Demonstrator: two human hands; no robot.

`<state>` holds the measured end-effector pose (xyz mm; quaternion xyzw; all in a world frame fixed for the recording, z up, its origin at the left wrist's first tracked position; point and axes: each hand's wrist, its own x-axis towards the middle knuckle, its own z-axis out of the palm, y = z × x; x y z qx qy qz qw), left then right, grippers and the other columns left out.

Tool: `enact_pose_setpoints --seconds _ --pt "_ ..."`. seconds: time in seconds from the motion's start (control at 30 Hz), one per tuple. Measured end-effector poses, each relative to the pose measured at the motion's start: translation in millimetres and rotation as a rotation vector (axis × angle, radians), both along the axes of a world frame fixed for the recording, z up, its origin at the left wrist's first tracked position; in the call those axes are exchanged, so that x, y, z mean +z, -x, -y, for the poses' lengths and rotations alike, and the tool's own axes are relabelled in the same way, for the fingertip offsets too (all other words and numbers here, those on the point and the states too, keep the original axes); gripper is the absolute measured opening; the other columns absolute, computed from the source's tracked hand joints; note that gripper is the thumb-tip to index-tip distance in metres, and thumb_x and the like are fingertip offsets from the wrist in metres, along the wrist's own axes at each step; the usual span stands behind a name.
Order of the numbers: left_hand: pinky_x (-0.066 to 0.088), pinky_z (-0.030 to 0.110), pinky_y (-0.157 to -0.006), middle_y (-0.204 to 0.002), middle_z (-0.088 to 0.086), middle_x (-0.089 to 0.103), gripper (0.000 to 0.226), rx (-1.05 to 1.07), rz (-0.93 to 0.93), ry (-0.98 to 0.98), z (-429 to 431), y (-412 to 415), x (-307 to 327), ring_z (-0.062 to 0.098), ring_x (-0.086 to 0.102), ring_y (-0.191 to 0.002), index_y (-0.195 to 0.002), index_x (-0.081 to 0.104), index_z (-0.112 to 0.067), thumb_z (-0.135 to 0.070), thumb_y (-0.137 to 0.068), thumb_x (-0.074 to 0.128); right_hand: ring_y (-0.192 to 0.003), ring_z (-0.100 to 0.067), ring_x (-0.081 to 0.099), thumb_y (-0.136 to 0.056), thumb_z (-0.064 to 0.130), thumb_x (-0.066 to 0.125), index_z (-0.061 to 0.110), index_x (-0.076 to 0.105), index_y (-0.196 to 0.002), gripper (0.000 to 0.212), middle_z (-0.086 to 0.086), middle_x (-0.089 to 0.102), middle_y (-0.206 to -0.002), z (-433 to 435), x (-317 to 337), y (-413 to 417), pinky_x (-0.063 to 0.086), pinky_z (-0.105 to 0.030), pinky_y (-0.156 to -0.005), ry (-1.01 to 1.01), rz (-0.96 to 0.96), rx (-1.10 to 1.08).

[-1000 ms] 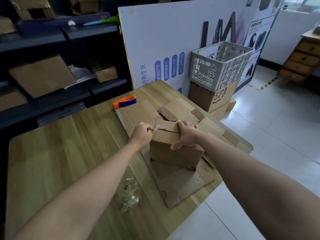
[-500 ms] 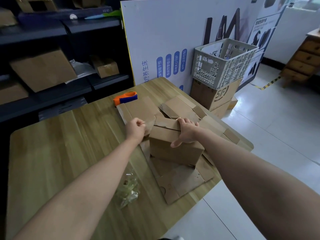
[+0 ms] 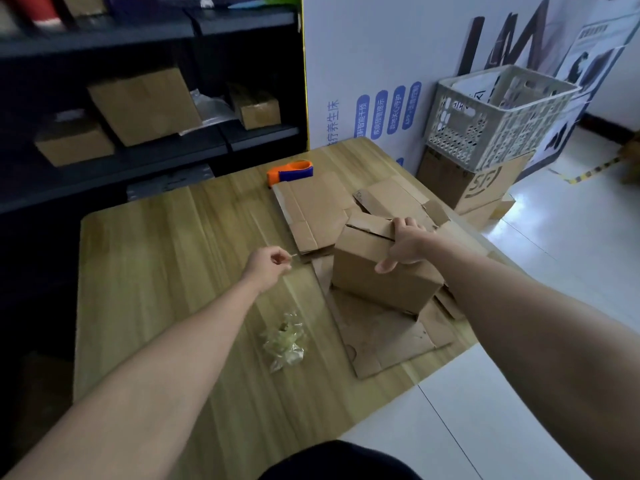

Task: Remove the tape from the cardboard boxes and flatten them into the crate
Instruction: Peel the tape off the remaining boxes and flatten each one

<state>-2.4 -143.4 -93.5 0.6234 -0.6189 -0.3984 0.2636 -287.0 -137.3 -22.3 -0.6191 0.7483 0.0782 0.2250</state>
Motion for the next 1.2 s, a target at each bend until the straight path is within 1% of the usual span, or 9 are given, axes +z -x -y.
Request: enact_pose_setpoints --seconds 0.23,0.33,0.43,0.53,0.67,0.87,0.97,1.07,1.2 --pt "0.045 0.023 -0.085 -0.104 0.003 0.068 0.02 -0.341 0.393 -0.224 -58 -15 -53 0.019 0.063 -0.099 -0.098 0.071 -0.018 -0.008 -0.081 0.07 -0.133 -0.032 0.028 -0.058 0.053 0.082 0.015 0.016 -0.146 0.117 -0.009 0.028 -0.143 -9 1 -10 0.026 -0.055 -0.11 0.024 -0.049 -0.014" --pt "0.029 0.036 -0.107 -0.124 0.002 0.06 0.026 -0.48 0.589 -0.189 -69 -12 -62 0.024 0.044 -0.125 -0.111 0.067 -0.029 -0.023 -0.085 0.064 -0.133 -0.032 0.028 -0.058 0.054 0.082 0.015 0.019 -0.145 0.114 -0.009 0.029 -0.141 -13 0 -12 0.025 -0.055 -0.11 0.044 -0.064 -0.016" --pt "0.01 0.044 -0.113 -0.142 0.003 0.046 0.038 -0.58 0.693 -0.262 -77 -8 -59 0.032 0.015 -0.14 -0.125 0.059 -0.033 -0.043 -0.089 0.054 -0.134 -0.032 0.028 -0.058 0.055 0.081 0.015 0.019 -0.144 0.113 -0.01 0.029 -0.141 -18 1 -15 0.022 -0.055 -0.11 0.055 -0.079 -0.013" --pt "0.018 0.046 -0.115 -0.129 0.011 0.058 0.031 -0.423 0.508 -0.298 -79 -11 -52 0.034 0.032 -0.135 -0.104 0.069 -0.015 -0.038 -0.094 0.05 -0.134 -0.032 0.026 -0.058 0.055 0.081 0.014 0.019 -0.144 0.113 -0.01 0.029 -0.142 -22 2 -19 0.019 -0.055 -0.111 0.075 -0.083 -0.015" --pt "0.033 0.039 -0.109 -0.11 0.001 0.069 0.011 -0.213 0.42 -0.246 -82 -8 -47 0.02 0.057 -0.111 -0.092 0.074 -0.016 -0.02 -0.087 0.065 -0.137 -0.032 0.021 -0.059 0.053 0.081 0.013 0.017 -0.145 0.115 -0.01 0.027 -0.143 -30 0 -24 0.011 -0.056 -0.113 0.103 -0.075 -0.023" --pt "0.045 0.034 -0.097 -0.105 0.006 0.069 0.016 -0.18 0.432 -0.253 -87 -2 -55 0.026 0.061 -0.104 -0.091 0.068 -0.011 -0.01 -0.089 0.052 -0.141 -0.03 0.013 -0.06 0.05 0.082 0.015 0.013 -0.146 0.116 -0.009 0.022 -0.146 -36 -3 -26 0.006 -0.057 -0.114 0.119 -0.043 -0.034" --pt "0.035 0.041 -0.105 -0.109 0.003 0.067 0.014 -0.148 0.503 -0.234 -87 -2 -64 0.027 0.056 -0.114 -0.101 0.064 -0.016 -0.017 -0.089 0.057 -0.142 -0.03 0.012 -0.06 0.049 0.082 0.016 0.012 -0.146 0.116 -0.009 0.022 -0.146 -36 -4 -27 0.005 -0.057 -0.114 0.122 -0.043 -0.034" --pt "0.029 0.046 -0.105 -0.125 0.008 0.057 0.054 -0.044 0.606 -0.286 -87 -3 -69 0.034 0.038 -0.13 -0.126 0.045 -0.01 -0.035 -0.083 0.066 -0.142 -0.03 0.011 -0.06 0.049 0.082 0.016 0.011 -0.146 0.116 -0.009 0.021 -0.147 -34 -4 -27 0.006 -0.058 -0.114 0.119 -0.044 -0.037" --pt "0.035 0.04 -0.097 -0.122 0.006 0.055 0.042 -0.039 0.65 -0.247 -83 0 -69 0.03 0.037 -0.124 -0.124 0.047 -0.013 -0.028 -0.088 0.062 -0.141 -0.031 0.012 -0.06 0.05 0.082 0.016 0.011 -0.147 0.117 -0.009 0.021 -0.147 -31 -4 -27 0.008 -0.058 -0.114 0.101 -0.061 -0.032"
